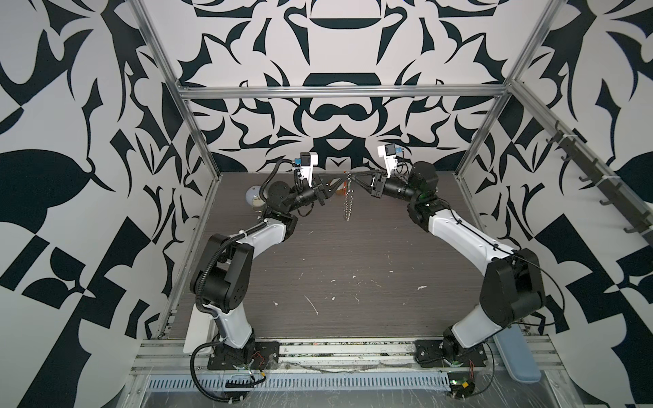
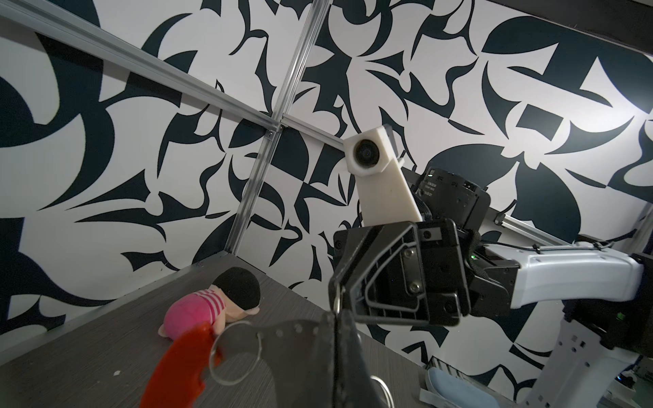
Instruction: Put the keys on the keyring
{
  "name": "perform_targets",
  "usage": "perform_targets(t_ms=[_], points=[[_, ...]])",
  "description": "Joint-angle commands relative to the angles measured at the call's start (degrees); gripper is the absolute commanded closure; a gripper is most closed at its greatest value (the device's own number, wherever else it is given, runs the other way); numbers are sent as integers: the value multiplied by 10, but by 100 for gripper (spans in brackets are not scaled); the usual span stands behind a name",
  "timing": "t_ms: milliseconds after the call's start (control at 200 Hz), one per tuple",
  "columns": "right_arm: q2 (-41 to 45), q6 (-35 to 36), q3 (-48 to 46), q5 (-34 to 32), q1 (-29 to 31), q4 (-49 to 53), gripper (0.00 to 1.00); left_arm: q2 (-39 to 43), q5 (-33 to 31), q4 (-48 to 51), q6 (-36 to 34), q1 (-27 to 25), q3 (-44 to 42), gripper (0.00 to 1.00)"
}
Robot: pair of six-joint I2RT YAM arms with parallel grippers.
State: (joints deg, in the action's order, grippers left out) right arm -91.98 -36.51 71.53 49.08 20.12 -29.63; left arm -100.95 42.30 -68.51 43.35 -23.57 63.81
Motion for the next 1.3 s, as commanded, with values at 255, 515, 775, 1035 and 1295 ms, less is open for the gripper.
perform_targets(t_ms=[255, 515, 775, 1035, 1295], points=[[11, 3, 8, -2, -2, -22, 93, 5, -12, -79, 12, 1, 19, 100], [2, -21, 7, 4, -2, -42, 100, 1, -24, -115, 24, 2, 25, 100], [-51, -152, 29, 50, 3, -168, 100, -10, -29, -141, 29, -5, 34, 100], [-101, -249, 49, 76, 11, -259, 81, -4, -28, -141, 14, -9, 32, 100], [-99, -244, 50, 78, 10, -245, 73, 0, -28, -141, 6, -8, 24, 100]])
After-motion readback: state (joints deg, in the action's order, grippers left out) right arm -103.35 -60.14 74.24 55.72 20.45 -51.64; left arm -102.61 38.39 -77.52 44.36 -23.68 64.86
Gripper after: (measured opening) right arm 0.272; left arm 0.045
